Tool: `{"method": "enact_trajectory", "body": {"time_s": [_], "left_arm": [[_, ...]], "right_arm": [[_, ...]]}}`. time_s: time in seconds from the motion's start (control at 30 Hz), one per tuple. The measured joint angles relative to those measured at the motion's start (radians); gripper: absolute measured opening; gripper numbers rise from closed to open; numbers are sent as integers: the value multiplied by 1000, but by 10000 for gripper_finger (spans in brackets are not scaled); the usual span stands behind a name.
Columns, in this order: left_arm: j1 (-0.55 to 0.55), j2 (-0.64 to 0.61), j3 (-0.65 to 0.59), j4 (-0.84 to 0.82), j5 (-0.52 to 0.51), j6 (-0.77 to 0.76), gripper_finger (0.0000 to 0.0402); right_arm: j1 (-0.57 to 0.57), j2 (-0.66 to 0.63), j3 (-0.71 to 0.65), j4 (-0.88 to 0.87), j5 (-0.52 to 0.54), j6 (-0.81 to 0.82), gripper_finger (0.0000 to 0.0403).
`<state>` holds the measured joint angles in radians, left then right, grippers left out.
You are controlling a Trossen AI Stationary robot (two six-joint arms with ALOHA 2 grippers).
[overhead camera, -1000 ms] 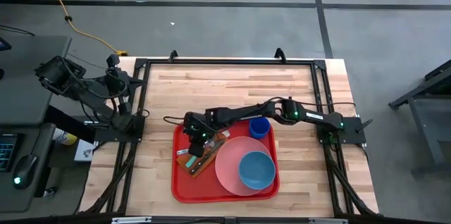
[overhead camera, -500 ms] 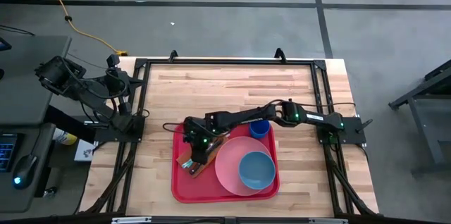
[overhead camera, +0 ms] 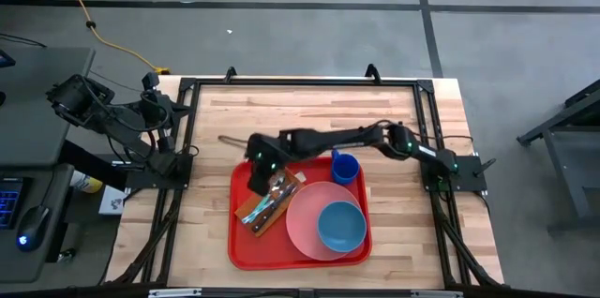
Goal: Set up tray
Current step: Adjust the orange napkin on the red serving tray
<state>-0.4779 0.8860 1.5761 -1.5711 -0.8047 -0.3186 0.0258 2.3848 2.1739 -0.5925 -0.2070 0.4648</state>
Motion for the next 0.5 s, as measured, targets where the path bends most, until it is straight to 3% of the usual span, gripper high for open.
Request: {"method": "enact_trajectory", "body": {"time_s": [0.2,0.33,0.5], "left_arm": [[0,0,0,0,0,0,24],[0,0,0,0,0,0,23],[0,0,0,0,0,0,43]], "right_arm": [[-19,-56,0,-321,167,24,0],[-26,-58,-2,-461,164,25,0],[-26,-59,-5,-487,172,48,0]]}}
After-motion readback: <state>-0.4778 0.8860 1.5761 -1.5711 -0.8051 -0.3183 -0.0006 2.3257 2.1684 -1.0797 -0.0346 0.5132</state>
